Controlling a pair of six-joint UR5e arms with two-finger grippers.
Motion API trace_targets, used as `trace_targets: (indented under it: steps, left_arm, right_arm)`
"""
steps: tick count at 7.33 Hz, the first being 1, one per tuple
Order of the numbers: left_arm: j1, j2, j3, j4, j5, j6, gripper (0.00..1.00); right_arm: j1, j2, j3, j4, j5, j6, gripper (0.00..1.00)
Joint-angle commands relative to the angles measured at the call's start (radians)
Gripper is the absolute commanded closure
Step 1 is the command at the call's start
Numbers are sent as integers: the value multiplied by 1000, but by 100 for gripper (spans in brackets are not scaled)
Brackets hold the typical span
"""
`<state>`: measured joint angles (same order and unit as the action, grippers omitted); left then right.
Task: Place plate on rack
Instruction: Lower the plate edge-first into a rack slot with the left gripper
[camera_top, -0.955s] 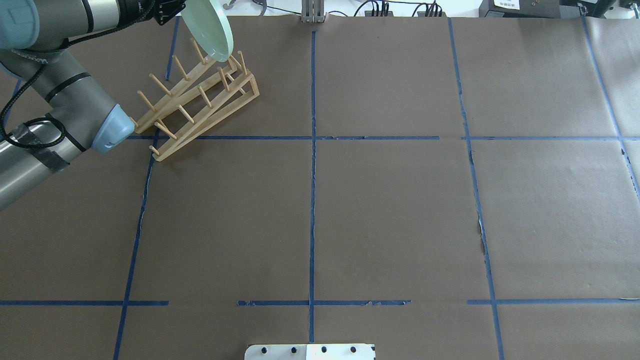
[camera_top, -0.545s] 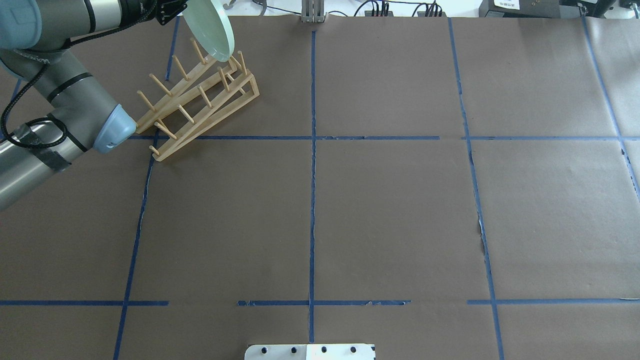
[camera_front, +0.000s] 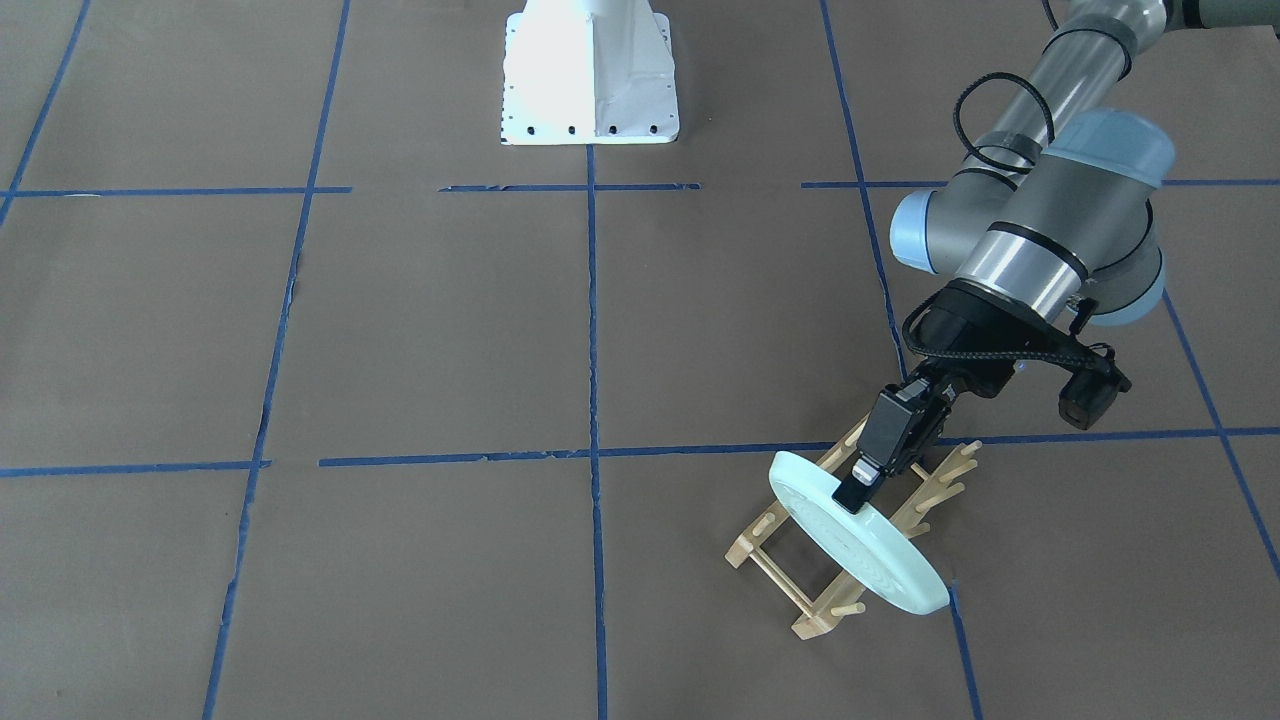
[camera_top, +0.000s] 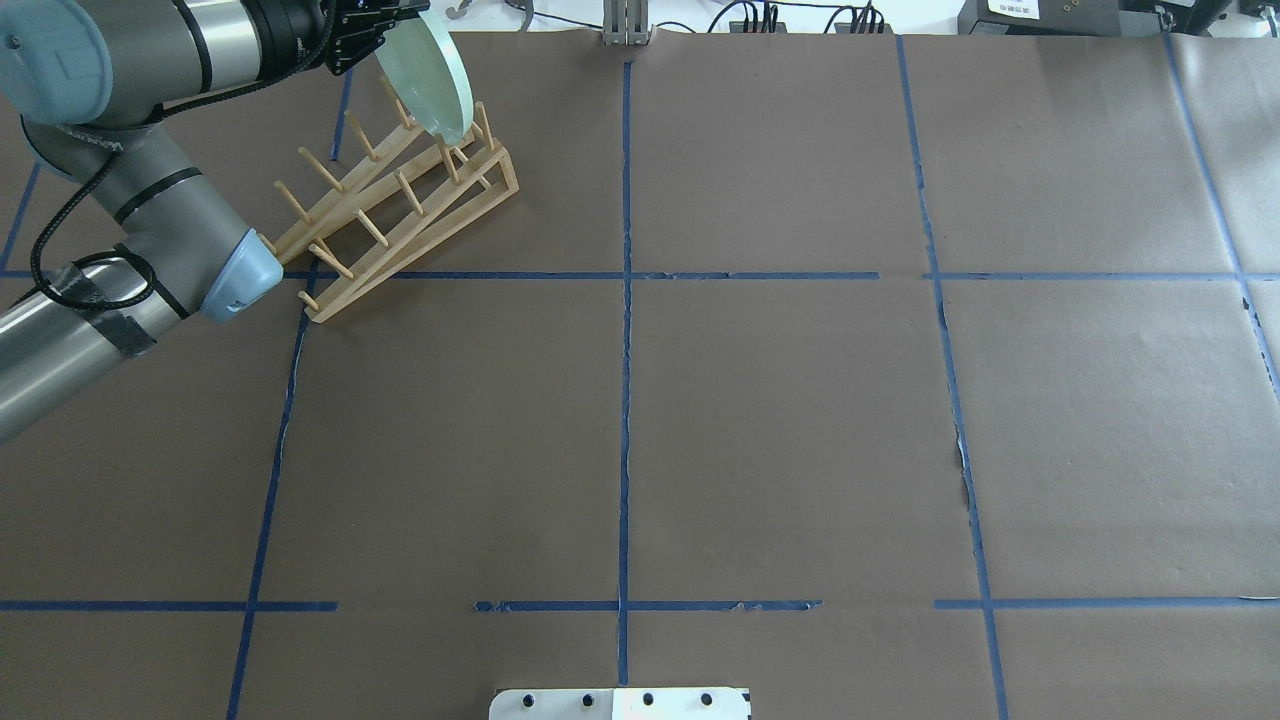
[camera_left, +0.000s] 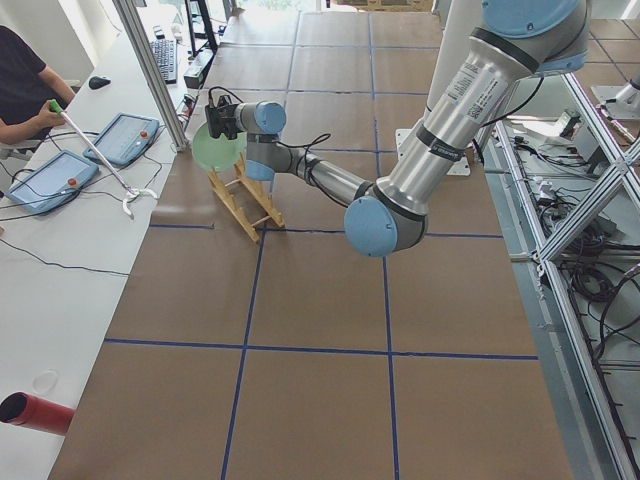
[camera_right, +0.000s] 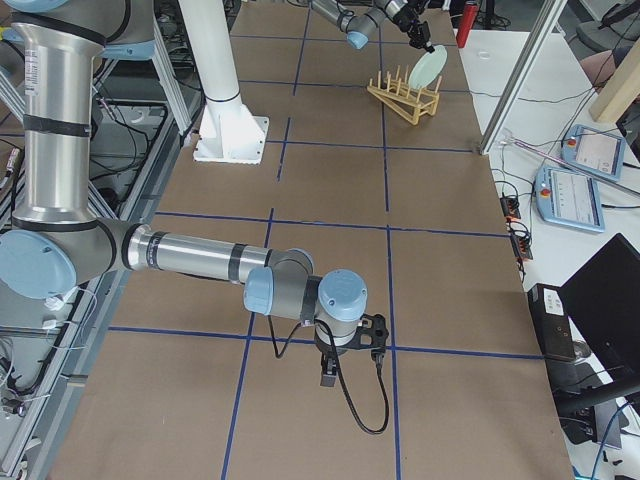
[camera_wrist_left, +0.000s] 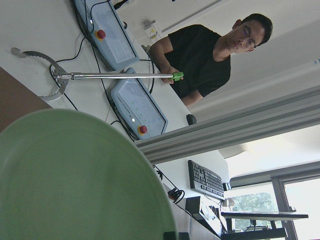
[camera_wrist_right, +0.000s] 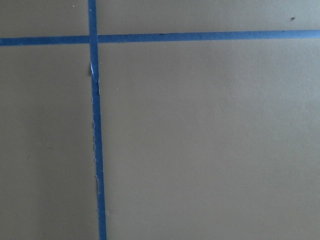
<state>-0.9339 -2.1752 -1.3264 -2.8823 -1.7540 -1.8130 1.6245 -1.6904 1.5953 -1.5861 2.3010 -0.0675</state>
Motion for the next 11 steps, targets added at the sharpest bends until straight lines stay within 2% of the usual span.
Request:
trace_targets:
  steps: [1, 4, 5, 6, 7, 8, 9, 10, 11]
  left_arm:
    - [15, 0, 22, -2, 1, 6, 100]
    - [23, 0, 29, -2, 1, 6, 100]
    - [27, 0, 29, -2, 1, 6, 94]
    - [27, 0, 29, -2, 2, 6, 21]
    - [26, -3, 27, 9, 2, 9, 0]
    - [21, -2, 23, 27, -1, 49, 0]
    - [12, -1, -3, 114, -8, 98, 0]
    - [-29, -1, -43, 241, -57, 148, 0]
    - [-113, 11, -62, 356, -216, 256, 0]
  right_arm:
    - [0, 0, 0, 0, 0, 0, 0]
    - [0, 0, 0, 0, 0, 0, 0]
    - [0, 0, 0, 0, 0, 0, 0]
    - [0, 0, 0, 0, 0, 0, 0]
    - [0, 0, 0, 0, 0, 0, 0]
    - [0, 0, 0, 0, 0, 0, 0]
    - [0, 0, 0, 0, 0, 0, 0]
    - [0, 0, 0, 0, 0, 0, 0]
    - [0, 0, 0, 0, 0, 0, 0]
